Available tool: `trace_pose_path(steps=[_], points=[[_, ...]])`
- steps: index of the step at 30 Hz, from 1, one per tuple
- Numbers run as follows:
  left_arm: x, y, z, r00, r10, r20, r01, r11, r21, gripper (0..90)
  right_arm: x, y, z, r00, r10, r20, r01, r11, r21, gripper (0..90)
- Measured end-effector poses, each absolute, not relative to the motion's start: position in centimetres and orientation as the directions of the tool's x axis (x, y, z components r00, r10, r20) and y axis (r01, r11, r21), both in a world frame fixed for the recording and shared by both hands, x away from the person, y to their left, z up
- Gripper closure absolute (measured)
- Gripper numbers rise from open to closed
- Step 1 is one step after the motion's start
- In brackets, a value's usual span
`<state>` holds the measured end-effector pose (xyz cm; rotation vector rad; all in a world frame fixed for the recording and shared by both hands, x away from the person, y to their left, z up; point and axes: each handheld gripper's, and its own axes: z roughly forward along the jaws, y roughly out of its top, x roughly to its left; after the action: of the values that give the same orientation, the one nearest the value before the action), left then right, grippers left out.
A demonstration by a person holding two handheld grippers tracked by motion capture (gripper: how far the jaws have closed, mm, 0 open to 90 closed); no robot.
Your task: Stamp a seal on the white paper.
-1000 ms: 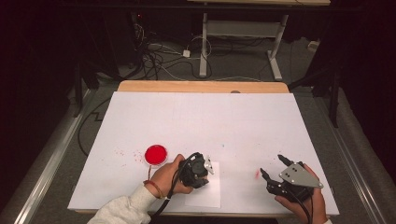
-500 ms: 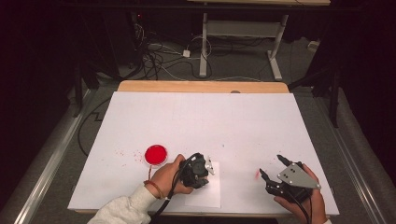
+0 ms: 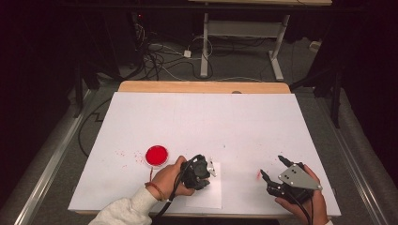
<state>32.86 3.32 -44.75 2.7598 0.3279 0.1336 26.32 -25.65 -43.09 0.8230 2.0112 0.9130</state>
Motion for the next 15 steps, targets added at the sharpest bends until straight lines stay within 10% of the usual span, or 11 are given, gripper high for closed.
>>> trace_pose_path(steps=[15], points=[[33.1,5.2,-41.3,0.948,0.309,0.082,0.243,-0.864,0.441,73.7,26.4,-25.8,-43.0,-0.498,0.784,-0.370,0.231,0.531,0.815,29.5]])
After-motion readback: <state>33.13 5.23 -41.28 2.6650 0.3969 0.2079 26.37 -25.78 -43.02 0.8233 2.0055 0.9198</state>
